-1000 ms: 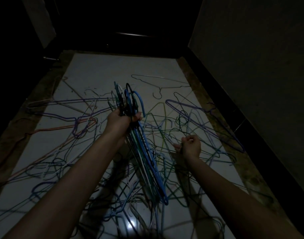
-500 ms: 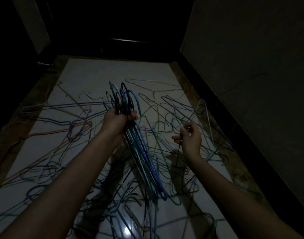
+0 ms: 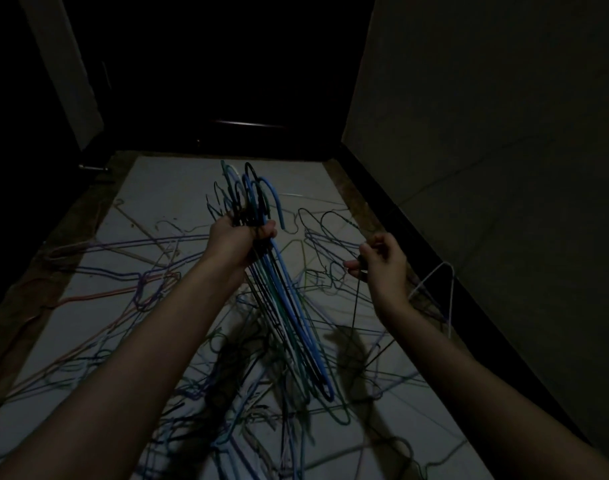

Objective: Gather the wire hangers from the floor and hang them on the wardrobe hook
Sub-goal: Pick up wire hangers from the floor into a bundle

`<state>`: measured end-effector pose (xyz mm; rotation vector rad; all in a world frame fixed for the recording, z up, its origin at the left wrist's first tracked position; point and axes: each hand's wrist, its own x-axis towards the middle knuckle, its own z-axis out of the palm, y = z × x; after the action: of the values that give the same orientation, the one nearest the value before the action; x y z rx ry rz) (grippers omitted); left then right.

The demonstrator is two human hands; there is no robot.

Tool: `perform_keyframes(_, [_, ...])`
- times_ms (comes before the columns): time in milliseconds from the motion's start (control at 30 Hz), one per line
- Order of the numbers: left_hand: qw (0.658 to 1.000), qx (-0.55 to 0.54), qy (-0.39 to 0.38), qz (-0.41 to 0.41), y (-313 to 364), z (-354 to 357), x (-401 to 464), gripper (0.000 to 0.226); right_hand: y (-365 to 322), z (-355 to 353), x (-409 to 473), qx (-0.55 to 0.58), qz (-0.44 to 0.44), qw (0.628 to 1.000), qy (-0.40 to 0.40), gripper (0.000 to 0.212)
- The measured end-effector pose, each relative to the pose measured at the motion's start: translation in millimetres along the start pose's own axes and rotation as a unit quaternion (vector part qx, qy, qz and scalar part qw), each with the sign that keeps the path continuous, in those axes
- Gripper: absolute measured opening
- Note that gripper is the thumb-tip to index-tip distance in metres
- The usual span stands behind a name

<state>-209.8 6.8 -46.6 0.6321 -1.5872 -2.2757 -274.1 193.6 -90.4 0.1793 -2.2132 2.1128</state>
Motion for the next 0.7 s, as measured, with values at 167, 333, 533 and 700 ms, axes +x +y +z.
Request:
perform_keyframes(167, [1.0,-0.003,-0.006,0.002,10,-3,-7,0.034,-21,1,0,-0.002,-0.016,1.0,0.003,0.007])
perform_keyframes(333, [0.999,-0.008,-0.036,0.008,15,-9,-7,0.03,-46,3,11,-0.006,-0.049,0.999,-0.001,0.016])
perform_keyframes(533, [0.999,-0.017,-0.036,0.013,18,-2,-10,0.028,-56,6,15,0.018,-0.05,0.999,0.014,0.022])
perform_keyframes(700, [0.999,-0.02,-0.03,0.007,18,2,-12,0.027,-83,-1,31,0.026,-0.088,0.995,0.034,0.017])
